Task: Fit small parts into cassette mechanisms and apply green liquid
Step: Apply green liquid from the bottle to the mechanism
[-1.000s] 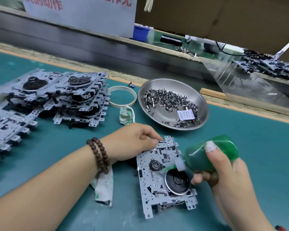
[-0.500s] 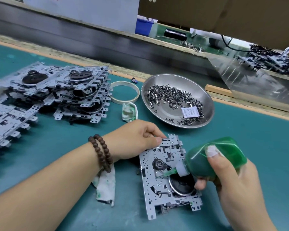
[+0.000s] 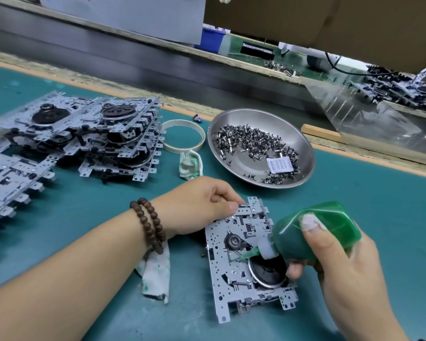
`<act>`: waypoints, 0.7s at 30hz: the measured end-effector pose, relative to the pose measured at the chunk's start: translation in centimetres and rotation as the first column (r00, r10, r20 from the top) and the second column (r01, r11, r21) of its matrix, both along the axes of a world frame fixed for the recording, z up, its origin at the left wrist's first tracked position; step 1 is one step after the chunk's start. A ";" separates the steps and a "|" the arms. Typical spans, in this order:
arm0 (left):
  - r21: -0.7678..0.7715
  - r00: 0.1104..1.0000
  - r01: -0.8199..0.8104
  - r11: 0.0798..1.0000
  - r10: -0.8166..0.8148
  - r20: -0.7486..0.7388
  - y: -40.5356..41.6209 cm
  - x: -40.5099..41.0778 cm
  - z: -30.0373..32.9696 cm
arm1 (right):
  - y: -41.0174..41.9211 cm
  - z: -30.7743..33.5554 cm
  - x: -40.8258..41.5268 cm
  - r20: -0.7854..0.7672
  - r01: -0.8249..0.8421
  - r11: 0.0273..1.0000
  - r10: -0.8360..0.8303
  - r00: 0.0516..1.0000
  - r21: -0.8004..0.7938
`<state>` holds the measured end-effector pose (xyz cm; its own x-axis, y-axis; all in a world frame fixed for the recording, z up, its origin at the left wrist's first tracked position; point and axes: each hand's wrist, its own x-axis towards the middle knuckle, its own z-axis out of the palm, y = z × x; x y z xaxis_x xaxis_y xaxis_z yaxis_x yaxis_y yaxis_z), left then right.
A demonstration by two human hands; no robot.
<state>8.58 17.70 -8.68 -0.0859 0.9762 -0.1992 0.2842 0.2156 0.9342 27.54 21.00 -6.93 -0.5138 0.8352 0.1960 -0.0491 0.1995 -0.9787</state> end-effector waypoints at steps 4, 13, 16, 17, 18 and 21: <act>-0.003 1.000 -0.005 1.000 0.005 -0.003 0.0 0.0 0.0 | -0.1 0.2 -0.1 0.002 0.004 1.000 -0.004 1.000 -0.019; 0.006 1.000 0.000 1.000 0.000 -0.006 0.1 0.1 0.0 | -0.1 0.1 0.0 0.008 0.028 1.000 -0.028 1.000 -0.008; 0.011 1.000 -0.006 1.000 0.006 0.002 0.1 0.0 -0.2 | 0.1 0.1 0.1 0.005 0.043 0.995 -0.043 0.999 -0.094; 0.015 1.000 -0.005 1.000 0.005 0.003 0.1 -0.1 -0.3 | 0.4 0.1 0.2 -0.016 0.077 0.986 -0.080 0.997 -0.149; 0.019 1.000 0.000 1.000 0.000 0.008 0.1 -0.1 -0.3 | 0.7 0.2 0.3 -0.048 0.107 0.969 -0.120 0.992 -0.224; 0.009 0.994 0.009 1.000 -0.010 0.109 0.1 -0.2 -0.1 | 1.6 0.2 0.7 -0.135 0.119 0.904 -0.190 0.973 -0.410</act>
<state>8.37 17.76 -8.79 -0.0544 0.9785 -0.1988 0.1823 0.2055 0.9615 28.28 22.64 -6.73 -0.3607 0.9276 -0.0967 -0.2195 -0.1852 -0.9579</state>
